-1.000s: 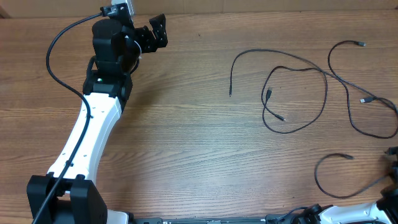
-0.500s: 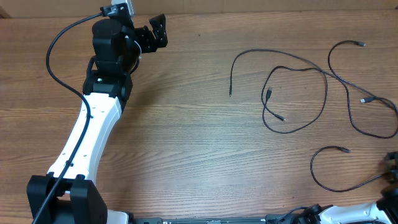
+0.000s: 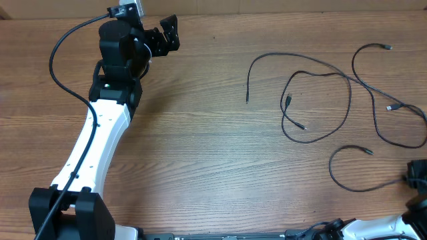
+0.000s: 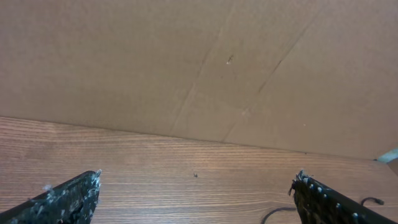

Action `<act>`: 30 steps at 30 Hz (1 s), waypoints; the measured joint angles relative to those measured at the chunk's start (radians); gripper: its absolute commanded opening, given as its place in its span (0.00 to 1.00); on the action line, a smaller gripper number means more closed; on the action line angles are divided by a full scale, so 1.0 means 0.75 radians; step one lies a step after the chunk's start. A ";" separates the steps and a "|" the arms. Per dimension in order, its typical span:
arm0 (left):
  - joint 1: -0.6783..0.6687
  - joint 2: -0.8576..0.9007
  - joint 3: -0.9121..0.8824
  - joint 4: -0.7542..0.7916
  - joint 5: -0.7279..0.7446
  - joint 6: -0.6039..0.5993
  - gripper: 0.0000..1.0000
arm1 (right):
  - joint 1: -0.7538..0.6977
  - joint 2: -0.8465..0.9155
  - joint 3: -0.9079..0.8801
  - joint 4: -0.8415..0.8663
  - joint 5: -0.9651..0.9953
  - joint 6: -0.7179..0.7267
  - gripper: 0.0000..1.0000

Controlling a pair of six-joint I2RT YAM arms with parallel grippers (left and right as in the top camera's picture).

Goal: Untangle cables

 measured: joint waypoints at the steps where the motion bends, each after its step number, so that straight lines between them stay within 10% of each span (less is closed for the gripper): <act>1: 0.000 0.000 0.000 -0.001 0.000 0.000 0.99 | 0.023 0.001 0.016 -0.009 -0.005 -0.002 0.04; 30: 0.000 0.000 0.000 -0.001 -0.010 -0.001 0.99 | 0.478 0.001 1.273 0.189 -0.028 0.015 0.04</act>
